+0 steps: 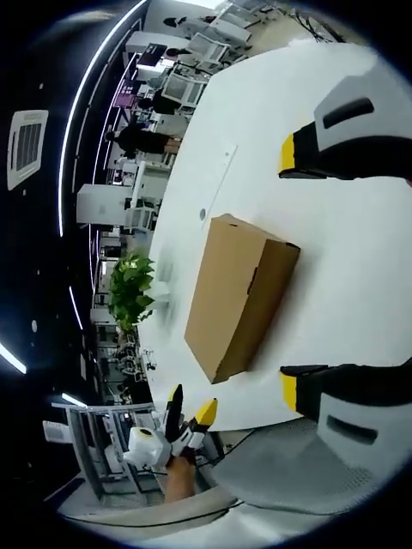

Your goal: Operate the shoe box by opening the lid, removing the specified soft item, and placing it in the target area until the item is outside and the box remains undamaged.

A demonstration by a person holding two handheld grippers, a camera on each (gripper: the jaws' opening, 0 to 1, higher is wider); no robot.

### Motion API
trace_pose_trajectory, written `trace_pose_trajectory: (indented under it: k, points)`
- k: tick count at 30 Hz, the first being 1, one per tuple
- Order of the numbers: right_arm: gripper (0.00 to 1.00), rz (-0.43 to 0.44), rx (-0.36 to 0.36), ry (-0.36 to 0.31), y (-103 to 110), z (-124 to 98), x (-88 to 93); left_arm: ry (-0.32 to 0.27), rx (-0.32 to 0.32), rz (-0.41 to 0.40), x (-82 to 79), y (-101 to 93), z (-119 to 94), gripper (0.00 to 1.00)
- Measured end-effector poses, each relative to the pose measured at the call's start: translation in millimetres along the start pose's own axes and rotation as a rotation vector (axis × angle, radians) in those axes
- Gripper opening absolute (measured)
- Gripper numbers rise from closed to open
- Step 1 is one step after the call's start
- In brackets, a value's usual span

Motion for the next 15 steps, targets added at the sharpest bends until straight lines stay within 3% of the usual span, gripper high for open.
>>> trace_pose_trajectory:
  k: [15]
  points:
    - [0.78, -0.063, -0.072, 0.024, 2.7, 31.7, 1.1, 0.028, -0.018, -0.022, 9.6, 1.6, 11.4, 0.84]
Point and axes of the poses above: the point that each gripper's makers call its tool centre point, and the gripper's own axes: z roughly forward along the fingers, y roughly to its left, x roughly out of its underside, the point moved 4 cm from there along -z, roughly backward along the fingers, and after that the axes turned 4 degrees about -z, right-handed, at the moved point
